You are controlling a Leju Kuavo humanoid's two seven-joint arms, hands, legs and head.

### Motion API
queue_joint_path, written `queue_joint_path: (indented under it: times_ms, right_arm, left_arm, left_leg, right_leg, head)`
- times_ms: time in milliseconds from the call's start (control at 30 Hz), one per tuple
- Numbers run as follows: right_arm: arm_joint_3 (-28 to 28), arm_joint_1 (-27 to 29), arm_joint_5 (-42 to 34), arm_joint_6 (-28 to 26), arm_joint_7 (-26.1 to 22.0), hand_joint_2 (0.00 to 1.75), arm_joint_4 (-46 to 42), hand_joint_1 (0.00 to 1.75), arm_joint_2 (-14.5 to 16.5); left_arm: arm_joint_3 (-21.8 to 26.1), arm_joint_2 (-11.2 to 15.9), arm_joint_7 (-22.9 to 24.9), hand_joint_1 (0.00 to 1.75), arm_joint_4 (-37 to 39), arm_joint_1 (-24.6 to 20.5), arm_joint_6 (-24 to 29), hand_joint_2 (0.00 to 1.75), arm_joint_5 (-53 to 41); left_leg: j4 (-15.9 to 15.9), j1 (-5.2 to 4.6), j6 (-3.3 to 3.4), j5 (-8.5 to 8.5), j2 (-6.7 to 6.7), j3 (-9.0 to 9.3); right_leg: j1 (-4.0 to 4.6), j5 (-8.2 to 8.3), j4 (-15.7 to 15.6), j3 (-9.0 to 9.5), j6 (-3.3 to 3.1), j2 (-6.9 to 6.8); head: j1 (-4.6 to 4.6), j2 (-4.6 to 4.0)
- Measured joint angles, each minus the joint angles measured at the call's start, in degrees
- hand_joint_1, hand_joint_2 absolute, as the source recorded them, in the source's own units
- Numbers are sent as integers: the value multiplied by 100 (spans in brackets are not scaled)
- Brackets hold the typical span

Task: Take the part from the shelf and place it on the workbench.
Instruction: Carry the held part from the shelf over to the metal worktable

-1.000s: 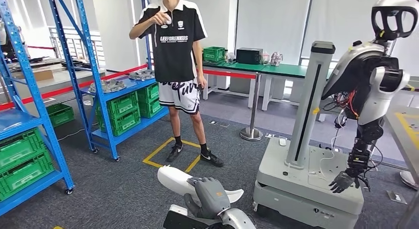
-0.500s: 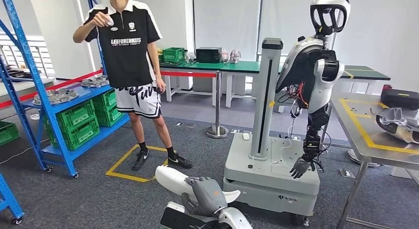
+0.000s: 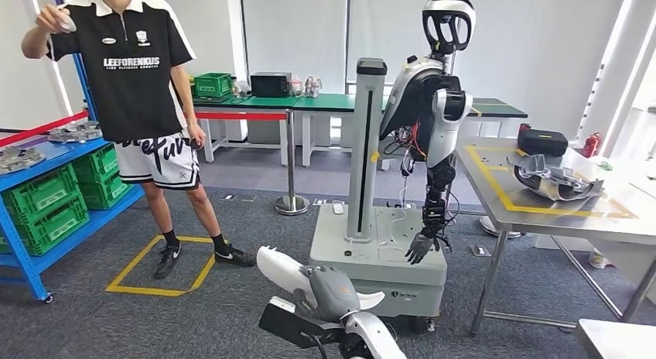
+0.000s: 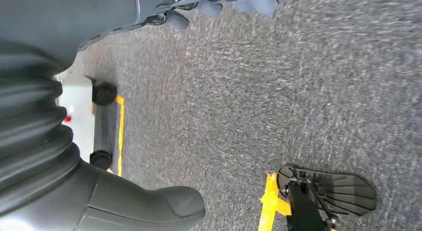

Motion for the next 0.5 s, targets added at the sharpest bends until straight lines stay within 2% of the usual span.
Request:
queue_joint_path:
  times_ms: [33,67,100,133,200,267,300,333,367,400,433,467,500]
  right_arm:
    - [-42,-103,-5,-60,13,175,115,175,3]
    - [-95,-211,-10,-108,19,175,250,175,0]
    - [-149,-311,-16,-139,25,175,383,175,-6]
    - [-209,-398,-24,-158,28,175,510,175,-15]
    - [-323,-564,-45,-183,33,175,732,175,-31]
    - [-414,-703,-78,-208,9,175,930,175,-31]
    - [-455,-748,-93,-219,-10,175,1031,175,-28]
    - [-495,-771,-105,-228,-25,175,1124,175,-27]
    - [-538,-781,-111,-235,-33,175,1209,175,-27]
    - [-581,-785,-112,-240,-35,175,1276,175,-27]
    - [-610,-792,-107,-243,-39,175,1325,175,-26]
    - [-628,-804,-96,-244,-46,175,1361,175,-23]
    - [-640,-821,-78,-242,-54,175,1389,175,-18]
  left_arm:
    - [0,-2,8,0,-1,-4,7,175,3]
    - [1,-2,20,0,-1,-7,13,175,5]
    - [1,-1,35,0,-2,-10,17,175,8]
    - [2,2,49,0,-2,-13,20,175,9]
    - [1,4,67,0,0,-9,22,175,11]
    - [1,5,67,0,4,17,26,175,27]
    - [3,8,64,0,7,34,30,175,43]
    - [4,14,61,0,7,49,33,175,60]
    - [6,20,59,0,7,59,37,175,73]
    - [8,28,56,0,7,64,39,175,79]
    - [8,34,55,0,7,65,39,175,80]
    - [8,40,55,0,7,69,38,175,78]
    - [8,45,55,0,8,72,38,175,76]
  left_leg:
    - [-1,-13,-29,-9,49,9]
    - [-7,-23,-60,-16,99,20]
    - [-18,-21,-91,-19,151,37]
    - [-12,-12,-125,-36,139,46]
    - [211,11,-183,-201,-89,-40]
    - [883,27,-221,-537,-373,-356]
    - [1259,28,-234,-671,-427,-546]
    - [1508,29,-243,-710,-445,-687]
    - [1557,30,-246,-639,-450,-743]
    - [1378,36,-247,-466,-464,-692]
    - [1031,47,-248,-235,-507,-558]
    - [660,65,-249,-61,-618,-400]
    - [341,80,-242,49,-738,-258]
  right_leg:
    - [23,22,-157,80,-30,-50]
    - [44,11,-194,87,-55,-35]
    - [41,26,-209,79,-81,33]
    - [27,40,-228,86,-109,92]
    - [-20,72,-272,113,-169,198]
    - [-43,82,-283,126,-200,308]
    - [-44,82,-282,127,-205,375]
    - [-44,81,-279,129,-205,446]
    - [-46,79,-273,131,-203,518]
    - [-53,74,-262,133,-195,589]
    - [-63,65,-244,133,-180,660]
    - [-71,52,-221,127,-157,728]
    - [-77,41,-190,106,-123,799]
  head:
    - [-1,0]
    - [-2,0]
    - [-1,0]
    - [-1,0]
    - [-3,0]
    - [-8,0]
    - [-9,0]
    - [-9,0]
    - [-9,0]
    - [-9,0]
    - [-8,0]
    - [-8,0]
    - [-9,0]
